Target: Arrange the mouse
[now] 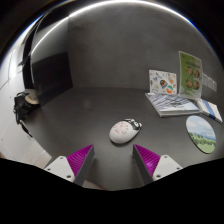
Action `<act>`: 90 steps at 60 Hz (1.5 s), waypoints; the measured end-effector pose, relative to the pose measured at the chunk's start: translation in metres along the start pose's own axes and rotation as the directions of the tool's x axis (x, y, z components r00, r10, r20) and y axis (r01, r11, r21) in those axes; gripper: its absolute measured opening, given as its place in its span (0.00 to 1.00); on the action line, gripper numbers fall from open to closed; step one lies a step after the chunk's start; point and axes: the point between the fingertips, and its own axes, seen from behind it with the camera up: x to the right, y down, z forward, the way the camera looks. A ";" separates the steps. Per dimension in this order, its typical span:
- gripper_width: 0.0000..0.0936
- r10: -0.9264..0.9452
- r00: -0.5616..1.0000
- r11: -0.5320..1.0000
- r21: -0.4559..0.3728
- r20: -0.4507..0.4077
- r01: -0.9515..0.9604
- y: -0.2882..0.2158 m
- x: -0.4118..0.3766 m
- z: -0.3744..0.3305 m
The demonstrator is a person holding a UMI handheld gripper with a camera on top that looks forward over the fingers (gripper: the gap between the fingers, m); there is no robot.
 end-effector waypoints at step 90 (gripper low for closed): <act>0.92 0.205 0.940 0.976 -0.010 -0.272 -0.215 -0.013 0.363 -0.037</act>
